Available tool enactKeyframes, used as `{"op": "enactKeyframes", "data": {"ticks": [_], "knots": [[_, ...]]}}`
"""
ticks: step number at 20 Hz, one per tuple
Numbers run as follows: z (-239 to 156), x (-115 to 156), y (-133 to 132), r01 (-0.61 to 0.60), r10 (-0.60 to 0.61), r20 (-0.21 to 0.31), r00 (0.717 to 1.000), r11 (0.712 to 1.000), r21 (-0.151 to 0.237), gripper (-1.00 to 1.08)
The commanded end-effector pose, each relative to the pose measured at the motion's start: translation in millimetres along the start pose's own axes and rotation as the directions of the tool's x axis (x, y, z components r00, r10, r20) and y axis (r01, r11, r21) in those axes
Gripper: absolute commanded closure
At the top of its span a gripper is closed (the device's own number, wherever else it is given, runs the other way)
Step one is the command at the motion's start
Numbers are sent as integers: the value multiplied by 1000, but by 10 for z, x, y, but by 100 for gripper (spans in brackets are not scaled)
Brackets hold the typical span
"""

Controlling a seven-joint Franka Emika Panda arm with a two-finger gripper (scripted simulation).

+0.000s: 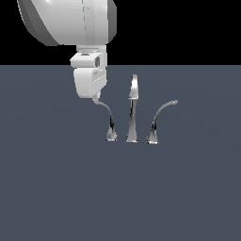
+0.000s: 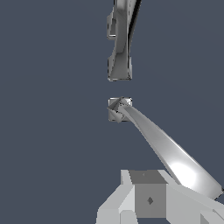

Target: Turn on the faucet by rotating a designated handle.

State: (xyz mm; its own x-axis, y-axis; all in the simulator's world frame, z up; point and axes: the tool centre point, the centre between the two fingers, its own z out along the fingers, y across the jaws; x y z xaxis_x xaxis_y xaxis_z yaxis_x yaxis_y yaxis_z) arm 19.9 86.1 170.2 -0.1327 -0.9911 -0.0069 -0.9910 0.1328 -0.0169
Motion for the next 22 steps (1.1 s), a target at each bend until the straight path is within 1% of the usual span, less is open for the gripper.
{"op": "enactKeyframes", "data": {"ticks": [1,8,10,22], "knots": [[-3,27,134,2,-3,-6,1000,1000,-12,108],[-8,66,353,7,-8,-7,1000,1000,-16,108],[-3,15,306,13,-13,-2,1000,1000,-11,108],[-13,436,518,9,-9,-6,1000,1000,-16,108]]}}
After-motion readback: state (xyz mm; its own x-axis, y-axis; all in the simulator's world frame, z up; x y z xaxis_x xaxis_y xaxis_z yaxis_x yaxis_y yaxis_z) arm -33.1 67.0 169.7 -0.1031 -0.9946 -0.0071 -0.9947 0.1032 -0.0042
